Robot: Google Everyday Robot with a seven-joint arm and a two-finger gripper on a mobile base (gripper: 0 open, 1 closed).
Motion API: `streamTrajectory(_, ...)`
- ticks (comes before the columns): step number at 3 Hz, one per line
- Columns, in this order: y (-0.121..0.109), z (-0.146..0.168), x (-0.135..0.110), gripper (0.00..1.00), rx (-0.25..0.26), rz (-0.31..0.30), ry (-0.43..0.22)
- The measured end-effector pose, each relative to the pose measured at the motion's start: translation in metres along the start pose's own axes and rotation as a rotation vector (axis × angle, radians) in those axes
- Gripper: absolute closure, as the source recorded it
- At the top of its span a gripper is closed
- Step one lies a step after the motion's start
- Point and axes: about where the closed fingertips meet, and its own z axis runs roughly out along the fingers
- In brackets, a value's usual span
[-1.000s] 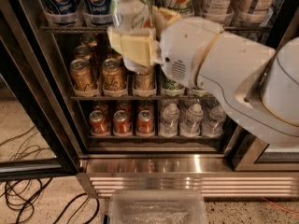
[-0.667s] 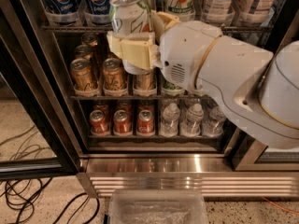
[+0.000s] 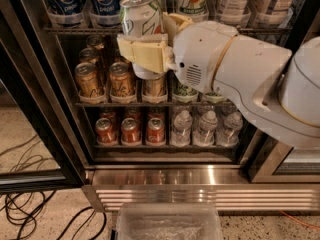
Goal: Pick 7up can from top shelf of fridge
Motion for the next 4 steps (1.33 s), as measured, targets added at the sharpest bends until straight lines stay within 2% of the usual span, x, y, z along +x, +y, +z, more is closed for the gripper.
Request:
streamTrajectory(1, -0.031, -0.014, 0.011, 1.00, -0.060, 0.044, 0.016)
streamTrajectory(2, -0.069, -0.041, 0.025, 1.00, -0.123, 0.072, 0.027)
streamTrajectory(3, -0.076, -0.046, 0.038, 1.00, -0.124, 0.079, 0.029)
streamTrajectory(4, -0.074, -0.044, 0.035, 1.00, -0.134, 0.074, 0.024)
